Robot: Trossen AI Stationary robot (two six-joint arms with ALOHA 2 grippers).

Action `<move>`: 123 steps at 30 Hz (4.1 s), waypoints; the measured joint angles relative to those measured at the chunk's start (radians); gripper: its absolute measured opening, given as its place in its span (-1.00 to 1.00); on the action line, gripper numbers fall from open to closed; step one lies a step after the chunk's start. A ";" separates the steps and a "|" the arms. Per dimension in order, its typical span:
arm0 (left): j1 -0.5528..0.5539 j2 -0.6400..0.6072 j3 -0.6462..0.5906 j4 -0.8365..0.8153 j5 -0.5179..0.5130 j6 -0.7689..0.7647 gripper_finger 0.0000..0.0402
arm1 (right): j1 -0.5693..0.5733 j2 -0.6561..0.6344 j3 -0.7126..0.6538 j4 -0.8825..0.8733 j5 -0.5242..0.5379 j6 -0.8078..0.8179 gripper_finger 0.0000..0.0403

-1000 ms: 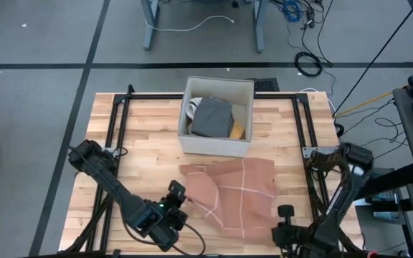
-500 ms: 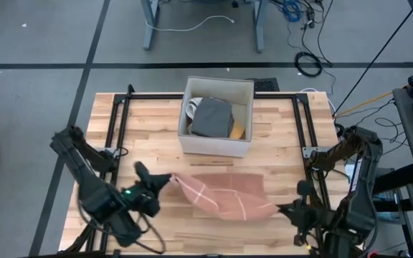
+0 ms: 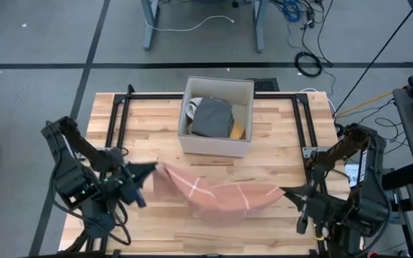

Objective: Fold towel
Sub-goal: Fold the brown towel with white checkered lines

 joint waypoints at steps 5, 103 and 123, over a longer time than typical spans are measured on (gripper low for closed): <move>0.030 -0.006 0.001 0.005 -0.229 0.001 -1.00 | -0.032 0.000 0.051 -0.001 0.017 -0.097 -1.00; 0.072 0.207 -0.540 0.887 1.109 -0.560 -0.64 | -0.057 -0.018 -0.693 1.341 -0.970 -0.313 -1.00; 0.023 0.207 -0.540 0.850 1.195 -0.736 -0.64 | -0.050 -0.018 -0.693 1.340 -1.220 -0.068 -0.60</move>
